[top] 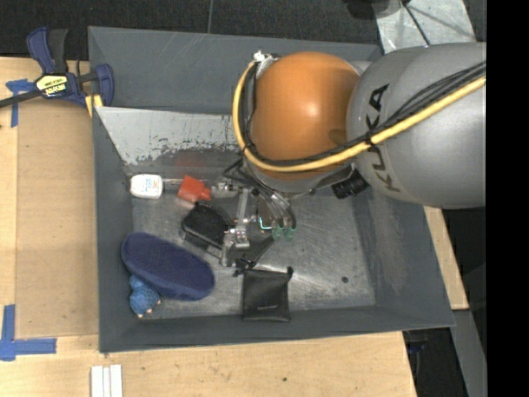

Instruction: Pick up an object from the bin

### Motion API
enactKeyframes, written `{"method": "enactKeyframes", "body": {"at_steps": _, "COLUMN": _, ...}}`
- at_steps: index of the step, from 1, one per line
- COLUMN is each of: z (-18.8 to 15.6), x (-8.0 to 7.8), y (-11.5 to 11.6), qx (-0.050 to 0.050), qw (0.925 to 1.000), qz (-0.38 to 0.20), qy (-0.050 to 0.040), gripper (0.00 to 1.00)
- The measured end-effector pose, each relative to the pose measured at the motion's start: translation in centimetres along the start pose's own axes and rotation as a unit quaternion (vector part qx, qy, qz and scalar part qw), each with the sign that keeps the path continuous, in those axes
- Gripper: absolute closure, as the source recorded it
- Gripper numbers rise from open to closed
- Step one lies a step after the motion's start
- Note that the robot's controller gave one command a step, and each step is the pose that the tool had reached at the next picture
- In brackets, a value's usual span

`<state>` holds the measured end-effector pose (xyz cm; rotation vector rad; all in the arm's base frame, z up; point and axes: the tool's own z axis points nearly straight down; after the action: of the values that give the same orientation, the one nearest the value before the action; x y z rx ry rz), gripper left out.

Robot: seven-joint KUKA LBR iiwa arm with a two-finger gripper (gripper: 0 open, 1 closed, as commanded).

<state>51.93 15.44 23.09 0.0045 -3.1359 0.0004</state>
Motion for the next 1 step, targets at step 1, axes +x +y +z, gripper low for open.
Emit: {"method": "enactKeyframes", "body": {"at_steps": 1, "z": 12.6, "x": 1.14, "y": 2.59, "qx": -0.003, "qw": 0.9996, "qz": 0.026, "qy": -0.0075, "gripper": 0.0}}
